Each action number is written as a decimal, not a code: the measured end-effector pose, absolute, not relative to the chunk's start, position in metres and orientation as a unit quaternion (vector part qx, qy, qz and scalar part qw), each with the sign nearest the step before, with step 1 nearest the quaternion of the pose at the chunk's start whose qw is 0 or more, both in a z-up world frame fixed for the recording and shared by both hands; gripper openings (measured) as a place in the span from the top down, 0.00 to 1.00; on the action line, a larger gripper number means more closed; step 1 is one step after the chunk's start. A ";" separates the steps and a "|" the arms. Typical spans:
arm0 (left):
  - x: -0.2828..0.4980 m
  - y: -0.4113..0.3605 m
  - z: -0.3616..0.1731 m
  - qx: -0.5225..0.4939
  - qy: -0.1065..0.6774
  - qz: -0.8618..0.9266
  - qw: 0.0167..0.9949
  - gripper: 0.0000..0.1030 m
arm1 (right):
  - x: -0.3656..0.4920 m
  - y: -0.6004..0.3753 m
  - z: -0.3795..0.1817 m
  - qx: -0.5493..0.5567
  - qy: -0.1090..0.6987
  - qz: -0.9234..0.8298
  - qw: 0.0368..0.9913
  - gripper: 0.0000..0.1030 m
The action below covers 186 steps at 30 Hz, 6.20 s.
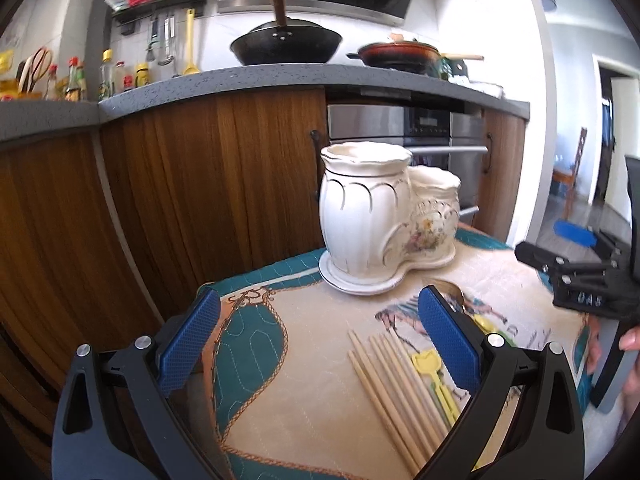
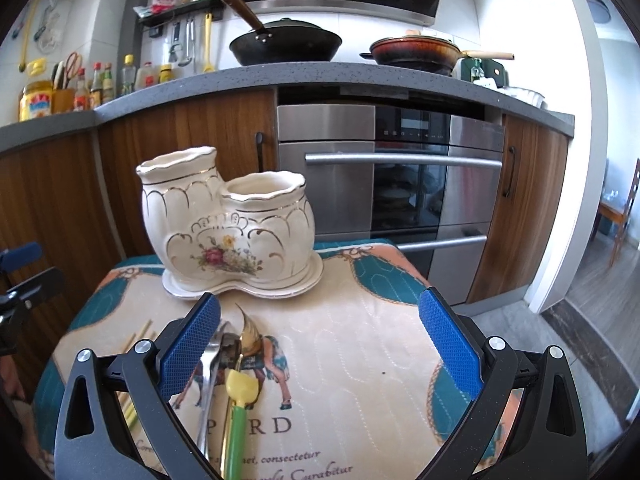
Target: Organize utensils
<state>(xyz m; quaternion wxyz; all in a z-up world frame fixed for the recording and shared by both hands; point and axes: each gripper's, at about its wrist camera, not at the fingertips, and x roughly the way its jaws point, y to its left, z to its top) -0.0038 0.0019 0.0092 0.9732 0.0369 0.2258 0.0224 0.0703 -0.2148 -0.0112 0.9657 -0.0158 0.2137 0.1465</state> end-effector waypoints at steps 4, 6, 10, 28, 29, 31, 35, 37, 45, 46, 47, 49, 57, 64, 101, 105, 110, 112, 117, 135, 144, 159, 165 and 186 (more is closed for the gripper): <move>0.000 0.006 -0.004 0.044 0.289 0.026 0.956 0.05 | 0.071 -0.217 -0.011 -0.017 0.239 0.178 0.955 0.04; 0.005 0.012 -0.014 0.026 0.331 0.017 0.943 0.05 | 0.072 -0.216 -0.012 -0.022 0.250 0.188 0.950 0.04; 0.010 0.011 -0.037 0.031 0.389 0.042 0.920 0.07 | 0.072 -0.214 -0.017 -0.035 0.269 0.193 0.943 0.04; 0.015 -0.013 -0.055 0.039 0.480 0.012 0.876 0.49 | 0.075 -0.223 -0.020 -0.043 0.275 0.180 0.943 0.04; 0.016 -0.013 -0.054 0.034 0.483 0.009 0.875 0.53 | 0.076 -0.224 -0.021 -0.041 0.278 0.182 0.942 0.04; 0.020 -0.012 -0.054 0.021 0.488 0.002 0.873 0.61 | 0.077 -0.225 -0.022 -0.035 0.284 0.188 0.939 0.04; 0.021 -0.011 -0.052 0.021 0.480 -0.001 0.877 0.76 | 0.074 -0.227 -0.017 -0.043 0.278 0.200 0.939 0.04; 0.020 -0.009 -0.053 0.015 0.469 0.001 0.883 0.84 | 0.072 -0.230 -0.013 -0.047 0.278 0.209 0.936 0.04; 0.025 0.000 -0.050 -0.004 0.444 -0.014 0.896 0.95 | 0.063 -0.220 -0.025 -0.089 0.311 0.217 0.921 0.09; 0.027 0.004 -0.047 -0.013 0.432 -0.016 0.901 0.95 | 0.062 -0.217 -0.028 -0.094 0.316 0.218 0.919 0.16; 0.026 0.006 -0.044 -0.025 0.415 -0.023 0.909 0.95 | 0.061 -0.213 -0.031 -0.100 0.327 0.220 0.914 0.24; 0.027 0.008 -0.040 -0.039 0.394 -0.033 0.918 0.95 | 0.060 -0.208 -0.036 -0.101 0.342 0.226 0.907 0.33; 0.018 0.015 -0.033 -0.087 0.355 -0.081 0.927 0.95 | 0.066 -0.190 -0.054 -0.074 0.415 0.260 0.869 0.63; 0.012 0.009 -0.032 -0.077 0.342 -0.100 0.931 0.95 | 0.073 -0.184 -0.063 -0.034 0.448 0.274 0.851 0.77; 0.122 0.018 0.143 -0.114 0.095 -0.104 0.983 0.95 | 0.221 -0.173 0.076 0.154 0.183 0.298 0.924 0.89; 0.150 0.007 0.141 -0.098 0.076 -0.077 0.989 0.95 | 0.234 -0.179 0.060 0.183 0.190 0.294 0.919 0.89; 0.167 -0.005 0.123 -0.058 0.071 -0.042 0.995 0.95 | 0.238 -0.175 0.050 0.163 0.190 0.285 0.925 0.89; 0.169 -0.004 0.117 -0.055 0.064 -0.033 0.996 0.95 | 0.239 -0.174 0.046 0.159 0.188 0.282 0.927 0.89; 0.165 0.000 0.106 -0.054 0.059 -0.020 0.997 0.95 | 0.240 -0.168 0.036 0.135 0.188 0.270 0.934 0.89; 0.124 0.010 0.089 -0.044 0.161 -0.058 0.984 0.95 | 0.203 -0.186 0.041 0.093 0.212 0.283 0.931 0.89; 0.123 0.006 0.071 -0.033 0.203 -0.053 0.977 0.95 | 0.202 -0.178 0.033 0.064 0.245 0.269 0.929 0.89; 0.113 0.012 0.081 -0.037 0.181 -0.045 0.982 0.65 | 0.202 -0.183 0.035 0.072 0.245 0.265 0.930 0.68; 0.104 0.020 0.082 -0.043 0.174 -0.029 0.983 0.44 | 0.190 -0.192 0.044 0.084 0.228 0.253 0.936 0.47; 0.046 0.025 0.044 -0.026 0.196 0.021 0.980 0.05 | 0.105 -0.221 0.022 0.059 0.186 0.211 0.958 0.06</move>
